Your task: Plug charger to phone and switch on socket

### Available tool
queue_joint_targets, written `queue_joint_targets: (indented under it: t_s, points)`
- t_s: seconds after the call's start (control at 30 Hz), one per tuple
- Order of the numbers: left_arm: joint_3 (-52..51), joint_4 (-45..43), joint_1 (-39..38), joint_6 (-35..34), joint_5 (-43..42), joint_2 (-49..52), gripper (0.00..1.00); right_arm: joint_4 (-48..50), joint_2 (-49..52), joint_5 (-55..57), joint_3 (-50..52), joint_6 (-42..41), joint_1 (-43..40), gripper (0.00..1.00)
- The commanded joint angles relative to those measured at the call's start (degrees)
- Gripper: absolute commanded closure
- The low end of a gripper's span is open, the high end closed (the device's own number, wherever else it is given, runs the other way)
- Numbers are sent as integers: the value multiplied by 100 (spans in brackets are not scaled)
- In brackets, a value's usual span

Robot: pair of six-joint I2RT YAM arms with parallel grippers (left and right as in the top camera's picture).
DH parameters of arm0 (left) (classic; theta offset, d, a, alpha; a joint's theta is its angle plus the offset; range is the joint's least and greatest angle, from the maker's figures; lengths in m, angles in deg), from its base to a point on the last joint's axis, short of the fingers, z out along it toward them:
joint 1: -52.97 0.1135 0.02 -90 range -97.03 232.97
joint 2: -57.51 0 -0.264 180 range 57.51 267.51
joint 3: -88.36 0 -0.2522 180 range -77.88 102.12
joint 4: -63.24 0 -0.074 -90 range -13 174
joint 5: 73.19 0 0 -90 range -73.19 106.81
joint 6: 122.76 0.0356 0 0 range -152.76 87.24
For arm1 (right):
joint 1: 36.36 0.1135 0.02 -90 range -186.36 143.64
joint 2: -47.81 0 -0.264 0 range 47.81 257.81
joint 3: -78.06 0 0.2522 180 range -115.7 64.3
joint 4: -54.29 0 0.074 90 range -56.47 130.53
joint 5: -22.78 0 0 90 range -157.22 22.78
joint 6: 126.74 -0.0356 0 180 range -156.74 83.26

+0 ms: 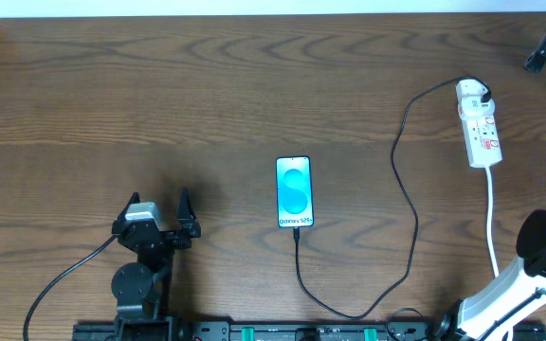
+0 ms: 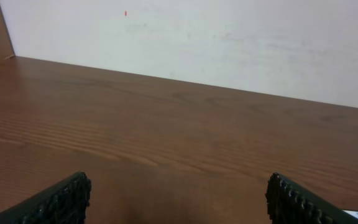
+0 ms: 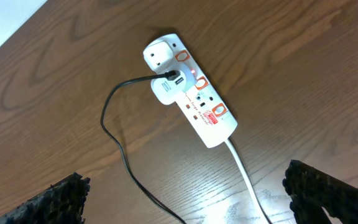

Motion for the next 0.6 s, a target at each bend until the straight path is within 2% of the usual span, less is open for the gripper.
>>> queue_joint_targets:
  t_s: [0.0,0.57]
  points:
    - [-59,256,26,101,13,-31,10,-20,-4,46,-46,-63,55,1]
    - [-59,256,26,101,11,-31,10,-59,4,168,-17,-61,55,1]
